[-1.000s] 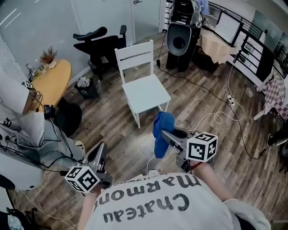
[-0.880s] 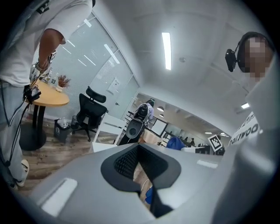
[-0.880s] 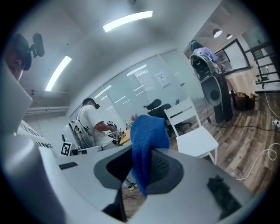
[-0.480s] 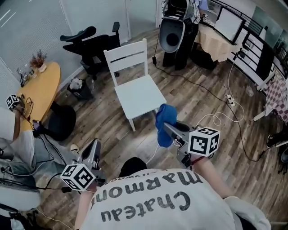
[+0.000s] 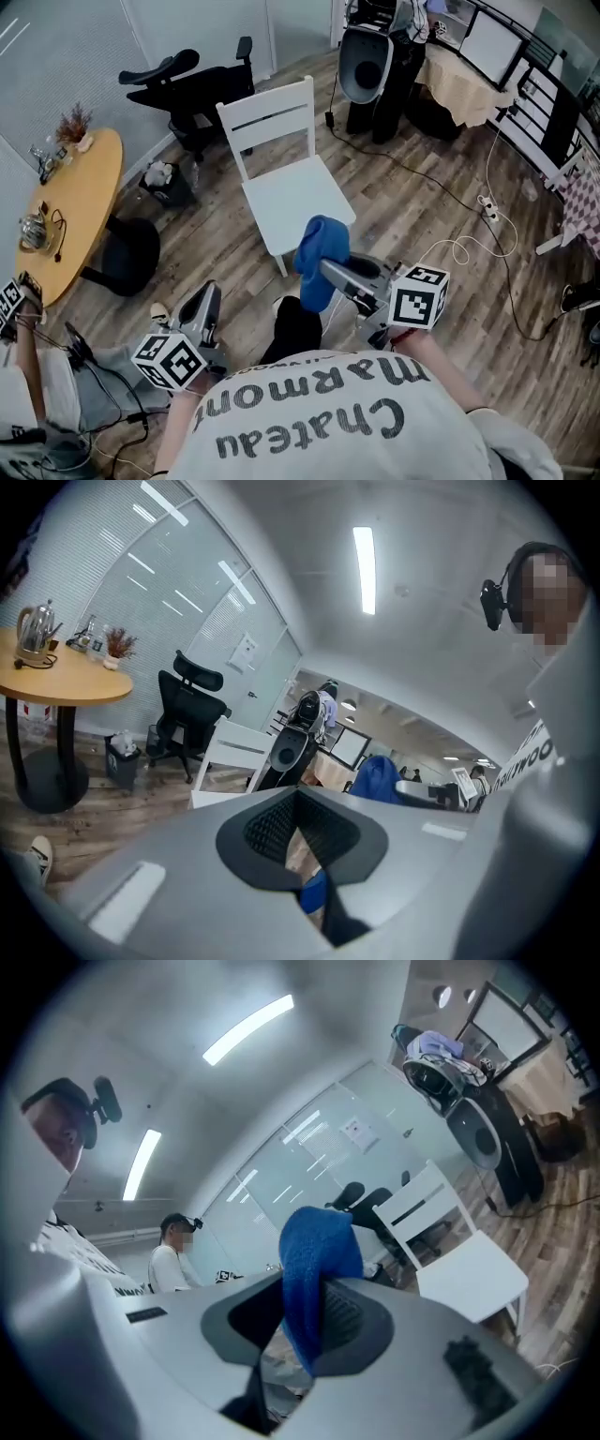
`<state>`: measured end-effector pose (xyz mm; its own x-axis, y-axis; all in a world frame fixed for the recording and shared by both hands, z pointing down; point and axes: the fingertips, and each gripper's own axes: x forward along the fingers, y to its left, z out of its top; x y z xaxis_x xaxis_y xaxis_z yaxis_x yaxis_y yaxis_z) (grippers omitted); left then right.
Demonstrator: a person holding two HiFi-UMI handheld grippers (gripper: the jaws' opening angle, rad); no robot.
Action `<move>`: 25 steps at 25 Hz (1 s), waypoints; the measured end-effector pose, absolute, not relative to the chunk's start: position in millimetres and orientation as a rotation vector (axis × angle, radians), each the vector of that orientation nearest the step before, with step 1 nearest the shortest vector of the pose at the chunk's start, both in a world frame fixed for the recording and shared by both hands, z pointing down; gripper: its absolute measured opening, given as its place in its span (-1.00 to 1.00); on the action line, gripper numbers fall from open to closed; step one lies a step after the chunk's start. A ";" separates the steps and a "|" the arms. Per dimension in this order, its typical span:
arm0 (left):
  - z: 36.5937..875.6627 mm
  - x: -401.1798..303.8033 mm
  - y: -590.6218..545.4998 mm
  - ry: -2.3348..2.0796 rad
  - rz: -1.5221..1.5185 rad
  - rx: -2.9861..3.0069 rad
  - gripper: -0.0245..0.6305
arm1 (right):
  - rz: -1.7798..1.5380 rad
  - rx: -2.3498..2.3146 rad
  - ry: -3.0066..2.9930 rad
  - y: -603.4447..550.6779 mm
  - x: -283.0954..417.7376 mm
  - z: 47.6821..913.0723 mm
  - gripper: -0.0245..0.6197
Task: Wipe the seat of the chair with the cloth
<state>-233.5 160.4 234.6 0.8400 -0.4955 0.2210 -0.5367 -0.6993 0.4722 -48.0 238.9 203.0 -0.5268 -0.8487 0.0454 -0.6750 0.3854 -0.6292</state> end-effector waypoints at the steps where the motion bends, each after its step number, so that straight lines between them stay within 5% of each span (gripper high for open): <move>1: 238.6 -229.9 150.2 -0.757 0.100 2.468 -0.90 | -0.888 -1.333 2.368 229.1 -47.3 206.1 -0.64; 25: 233.3 -193.1 -106.7 -0.860 0.018 2.405 -0.90 | -0.900 -1.417 2.452 -72.0 15.2 207.5 -0.64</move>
<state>-193.1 -106.7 233.3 0.7920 -0.5773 0.1989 -0.5851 -0.6244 0.5175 15.2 -72.0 207.5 -0.5342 -0.8325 0.1471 -0.7301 0.3666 -0.5766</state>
